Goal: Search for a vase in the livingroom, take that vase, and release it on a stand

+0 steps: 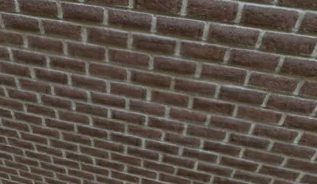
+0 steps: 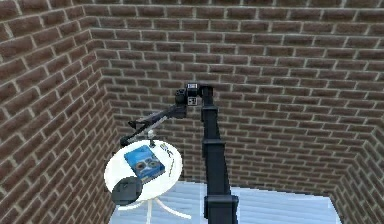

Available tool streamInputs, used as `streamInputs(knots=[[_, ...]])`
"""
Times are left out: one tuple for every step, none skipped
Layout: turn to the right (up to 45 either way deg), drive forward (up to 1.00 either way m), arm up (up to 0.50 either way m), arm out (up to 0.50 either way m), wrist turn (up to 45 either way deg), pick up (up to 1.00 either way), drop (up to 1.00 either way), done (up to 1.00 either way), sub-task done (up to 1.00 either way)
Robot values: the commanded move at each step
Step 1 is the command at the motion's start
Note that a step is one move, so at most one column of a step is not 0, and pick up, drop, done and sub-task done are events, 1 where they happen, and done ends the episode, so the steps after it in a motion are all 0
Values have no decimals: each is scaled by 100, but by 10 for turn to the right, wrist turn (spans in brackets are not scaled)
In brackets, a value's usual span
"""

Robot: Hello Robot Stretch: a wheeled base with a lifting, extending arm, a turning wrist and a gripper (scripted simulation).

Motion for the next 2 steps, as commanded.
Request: streamInputs(knots=[[0, 0, 0, -8, 0, 0, 0, 0, 0], [0, 0, 0, 0, 0, 0, 0, 100, 0]])
